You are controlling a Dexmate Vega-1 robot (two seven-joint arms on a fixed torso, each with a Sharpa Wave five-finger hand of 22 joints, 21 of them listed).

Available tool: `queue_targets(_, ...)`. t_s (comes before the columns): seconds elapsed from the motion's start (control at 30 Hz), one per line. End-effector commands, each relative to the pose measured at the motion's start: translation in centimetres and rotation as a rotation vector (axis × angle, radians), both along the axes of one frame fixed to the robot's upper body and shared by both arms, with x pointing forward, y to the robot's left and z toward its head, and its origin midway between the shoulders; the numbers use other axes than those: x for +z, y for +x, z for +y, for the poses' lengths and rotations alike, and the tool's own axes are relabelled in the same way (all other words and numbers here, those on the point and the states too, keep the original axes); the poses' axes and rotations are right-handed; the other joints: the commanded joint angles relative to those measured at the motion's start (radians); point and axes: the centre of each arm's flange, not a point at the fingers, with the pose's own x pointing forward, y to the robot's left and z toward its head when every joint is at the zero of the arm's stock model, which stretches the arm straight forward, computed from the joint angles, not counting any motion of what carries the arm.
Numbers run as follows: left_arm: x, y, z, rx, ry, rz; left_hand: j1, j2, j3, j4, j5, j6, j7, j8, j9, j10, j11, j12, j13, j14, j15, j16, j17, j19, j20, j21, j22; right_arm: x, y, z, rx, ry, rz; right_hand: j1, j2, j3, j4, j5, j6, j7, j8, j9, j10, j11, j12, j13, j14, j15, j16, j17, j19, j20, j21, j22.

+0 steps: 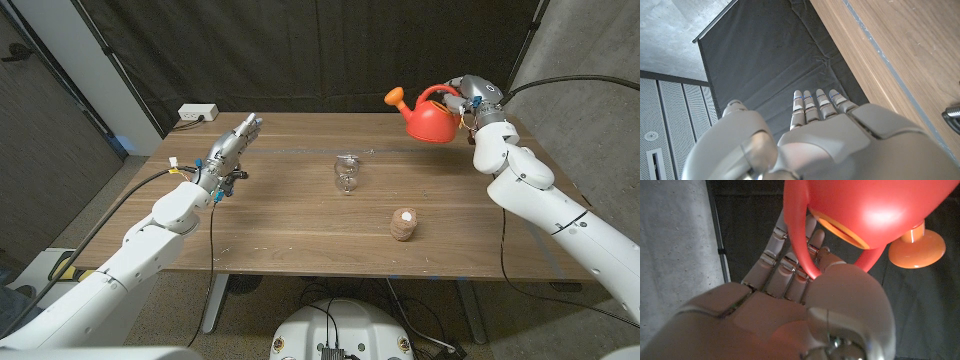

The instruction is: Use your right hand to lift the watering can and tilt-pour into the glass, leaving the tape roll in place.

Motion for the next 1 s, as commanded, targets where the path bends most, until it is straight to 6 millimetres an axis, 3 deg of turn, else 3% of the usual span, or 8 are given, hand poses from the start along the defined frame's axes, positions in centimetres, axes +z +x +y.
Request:
queue_targets(0.03,0.1,0.7,-0.1,-0.015,0.007,0.009,0.001,0.002,-0.007,0.004,0.002,0.007,0.002,0.004,0.002,0.005,-0.004,0.006,0.002,-0.003,0.004,0.009,0.002,-0.003,-0.004,0.010,0.002,-2.4,-1.6,-2.7,-0.086,0.085,-0.018,0.000,0.005,0.009,0.001,0.004,0.000,0.001,0.000,0.003,0.002,0.008,-0.002,0.003,0.004,-0.016,-0.003,0.001,-0.002,-0.113,0.007,0.000)
queue_targets(0.47,0.4,1.0,-0.4,-0.026,0.018,0.009,0.003,0.003,-0.009,0.005,0.002,0.006,0.004,0.003,0.002,0.004,0.001,0.006,0.002,-0.003,0.005,0.009,0.002,-0.004,-0.002,0.010,0.002,-5.0,-2.0,-4.8,-0.204,0.112,-0.039,-0.004,0.004,0.015,0.008,0.003,0.000,0.000,0.002,0.004,0.002,0.009,-0.002,0.008,0.002,-0.016,-0.006,-0.002,-0.009,-0.114,0.009,-0.004)
queue_targets(1.0,0.1,0.5,-0.2,-0.011,0.001,0.004,0.005,0.006,-0.011,0.005,0.002,0.007,0.004,0.003,0.002,0.006,-0.002,0.007,0.002,-0.002,0.004,0.010,0.002,-0.005,-0.002,0.010,0.002,-7.6,2.2,-5.5,-0.248,0.190,-0.107,-0.004,0.004,0.024,0.011,0.002,0.001,0.006,0.005,0.004,0.000,0.012,-0.007,0.005,-0.001,-0.016,-0.011,-0.004,-0.013,-0.115,0.015,-0.009)
